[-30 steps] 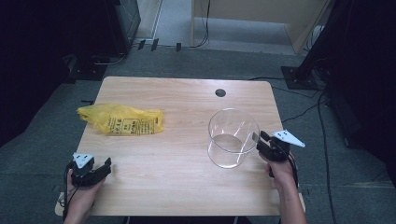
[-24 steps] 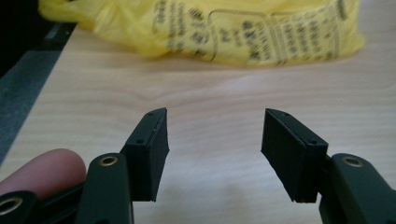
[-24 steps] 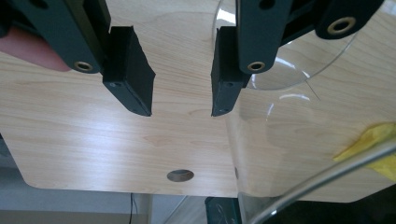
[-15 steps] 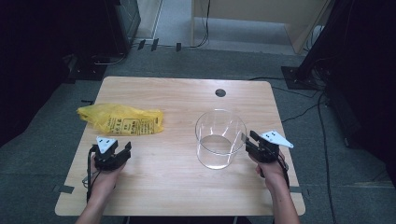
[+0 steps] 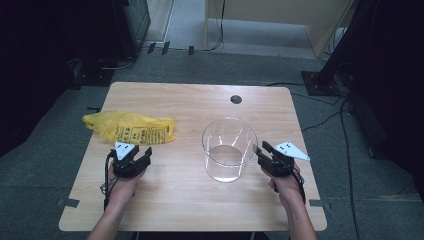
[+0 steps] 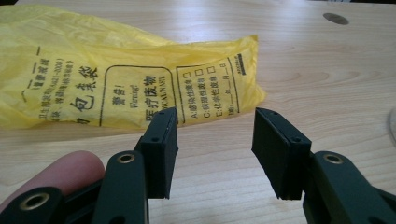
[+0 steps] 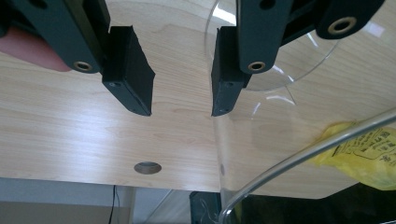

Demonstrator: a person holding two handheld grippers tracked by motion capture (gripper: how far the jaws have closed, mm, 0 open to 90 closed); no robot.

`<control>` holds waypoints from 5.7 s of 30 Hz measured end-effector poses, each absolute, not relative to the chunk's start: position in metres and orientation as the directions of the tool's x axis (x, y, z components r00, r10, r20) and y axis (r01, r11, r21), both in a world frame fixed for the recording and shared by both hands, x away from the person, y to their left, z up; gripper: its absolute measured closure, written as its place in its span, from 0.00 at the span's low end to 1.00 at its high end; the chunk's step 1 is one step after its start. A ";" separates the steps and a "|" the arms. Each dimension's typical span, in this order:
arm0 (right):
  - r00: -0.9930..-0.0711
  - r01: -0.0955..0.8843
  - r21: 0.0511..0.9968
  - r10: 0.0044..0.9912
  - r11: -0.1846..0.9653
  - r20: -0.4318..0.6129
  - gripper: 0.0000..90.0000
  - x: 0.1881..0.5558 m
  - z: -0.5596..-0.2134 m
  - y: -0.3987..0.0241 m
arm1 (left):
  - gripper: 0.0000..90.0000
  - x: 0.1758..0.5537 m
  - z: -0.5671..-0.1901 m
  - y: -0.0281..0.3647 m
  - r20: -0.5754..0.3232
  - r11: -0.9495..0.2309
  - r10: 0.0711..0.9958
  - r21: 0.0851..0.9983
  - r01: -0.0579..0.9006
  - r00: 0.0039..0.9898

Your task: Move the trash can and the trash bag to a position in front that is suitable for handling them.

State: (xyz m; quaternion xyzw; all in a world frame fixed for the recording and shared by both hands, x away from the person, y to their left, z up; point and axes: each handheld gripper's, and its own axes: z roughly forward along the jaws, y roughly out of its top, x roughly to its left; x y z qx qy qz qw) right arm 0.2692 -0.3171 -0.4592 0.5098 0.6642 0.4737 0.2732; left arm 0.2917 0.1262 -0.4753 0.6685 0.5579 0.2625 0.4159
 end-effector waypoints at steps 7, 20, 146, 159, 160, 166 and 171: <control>-0.365 0.419 0.907 0.923 0.043 0.125 0.66 0.266 -0.459 -0.304 | 0.56 0.291 -0.474 0.119 -0.116 -0.042 0.956 0.856 0.515 0.271; -0.356 0.418 0.907 0.908 -0.057 0.221 0.72 0.267 -0.464 -0.292 | 0.59 0.288 -0.473 0.108 -0.128 -0.053 0.939 0.863 0.502 0.319; -0.311 0.535 0.844 0.925 -0.020 0.219 0.74 0.264 -0.507 -0.265 | 0.73 0.325 -0.512 0.188 -0.011 -0.162 0.967 0.748 0.644 0.255; -0.294 0.570 0.821 0.924 -0.035 0.244 0.74 0.268 -0.515 -0.268 | 0.99 0.301 -0.457 0.172 -0.014 -0.119 0.960 0.882 0.456 0.278; -0.295 0.570 0.821 0.924 -0.034 0.243 0.74 0.268 -0.515 -0.267 | 0.99 0.300 -0.449 0.171 -0.014 -0.116 0.959 0.892 0.437 0.284; -0.297 0.575 0.818 0.924 -0.030 0.242 0.74 0.268 -0.516 -0.266 | 0.99 0.282 -0.389 0.156 0.017 -0.114 0.949 0.949 0.293 0.315; -0.300 0.577 0.816 0.922 -0.028 0.243 0.74 0.269 -0.516 -0.266 | 0.99 0.266 -0.347 0.138 0.025 -0.098 0.934 0.978 0.187 0.356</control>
